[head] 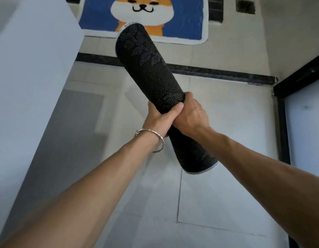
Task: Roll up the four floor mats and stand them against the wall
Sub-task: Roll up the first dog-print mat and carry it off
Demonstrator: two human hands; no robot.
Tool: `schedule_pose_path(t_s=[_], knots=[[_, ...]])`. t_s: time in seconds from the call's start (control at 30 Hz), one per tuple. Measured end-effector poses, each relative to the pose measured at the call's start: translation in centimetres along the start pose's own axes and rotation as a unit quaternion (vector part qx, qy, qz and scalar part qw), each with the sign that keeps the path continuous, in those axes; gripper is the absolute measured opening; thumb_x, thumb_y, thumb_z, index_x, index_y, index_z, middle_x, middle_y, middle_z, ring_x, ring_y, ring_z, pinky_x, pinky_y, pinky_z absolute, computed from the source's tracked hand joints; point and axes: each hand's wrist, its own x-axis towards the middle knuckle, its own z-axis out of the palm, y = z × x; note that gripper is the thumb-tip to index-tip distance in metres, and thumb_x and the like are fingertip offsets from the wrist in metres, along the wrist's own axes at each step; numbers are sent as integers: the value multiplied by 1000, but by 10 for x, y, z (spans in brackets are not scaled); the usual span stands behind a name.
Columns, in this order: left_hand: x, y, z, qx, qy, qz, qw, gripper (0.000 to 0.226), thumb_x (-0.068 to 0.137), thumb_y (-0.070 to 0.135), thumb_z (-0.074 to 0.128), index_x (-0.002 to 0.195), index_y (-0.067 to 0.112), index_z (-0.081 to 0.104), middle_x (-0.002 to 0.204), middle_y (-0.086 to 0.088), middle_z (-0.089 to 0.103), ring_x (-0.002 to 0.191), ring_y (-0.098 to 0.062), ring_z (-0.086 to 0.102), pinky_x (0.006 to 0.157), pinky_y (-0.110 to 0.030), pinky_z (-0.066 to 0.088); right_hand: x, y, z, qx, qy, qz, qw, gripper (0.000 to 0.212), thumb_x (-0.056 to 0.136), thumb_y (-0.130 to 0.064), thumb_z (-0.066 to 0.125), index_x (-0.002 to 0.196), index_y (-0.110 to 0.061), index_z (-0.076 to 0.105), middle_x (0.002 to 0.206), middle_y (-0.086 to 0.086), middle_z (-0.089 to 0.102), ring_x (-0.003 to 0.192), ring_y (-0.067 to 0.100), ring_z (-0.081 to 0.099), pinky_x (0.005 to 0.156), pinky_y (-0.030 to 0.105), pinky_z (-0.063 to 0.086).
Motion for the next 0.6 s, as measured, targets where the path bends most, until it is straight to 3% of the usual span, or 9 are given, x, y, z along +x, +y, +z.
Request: schedule_pose_path(t_s=[0.13, 0.3, 0.47, 0.6], knots=[[6, 45, 6, -85, 56, 24, 995, 86, 62, 50, 81, 131, 19, 41, 114, 3, 66, 97, -13, 65, 91, -42, 52, 1, -29, -27, 2, 46, -54, 997, 46, 82, -45, 59, 112, -15, 41, 106, 6, 56, 98, 31, 59, 76, 38, 42], [-11, 110, -15, -159, 104, 104, 976, 85, 60, 30, 87, 130, 15, 43, 113, -5, 66, 96, -21, 68, 86, -46, 55, -7, -76, -77, 96, 42, -94, 990, 70, 69, -51, 72, 119, -16, 40, 112, 6, 59, 100, 27, 60, 87, 43, 50], [-69, 188, -28, -155, 101, 138, 973, 67, 60, 19, 82, 120, 8, 54, 102, -9, 70, 87, -23, 71, 75, -37, 59, -30, -119, -156, 228, -68, -94, 967, 90, 47, -51, 83, 123, -20, 46, 110, 3, 63, 95, 18, 65, 84, 40, 55], [-144, 261, -30, -127, 75, 126, 981, 67, 60, 21, 81, 121, 14, 53, 105, -6, 70, 90, -20, 70, 78, -36, 58, -71, -154, -245, 345, -183, -89, 916, 78, 56, -20, 87, 124, -14, 50, 105, 7, 70, 93, 20, 70, 86, 39, 55]])
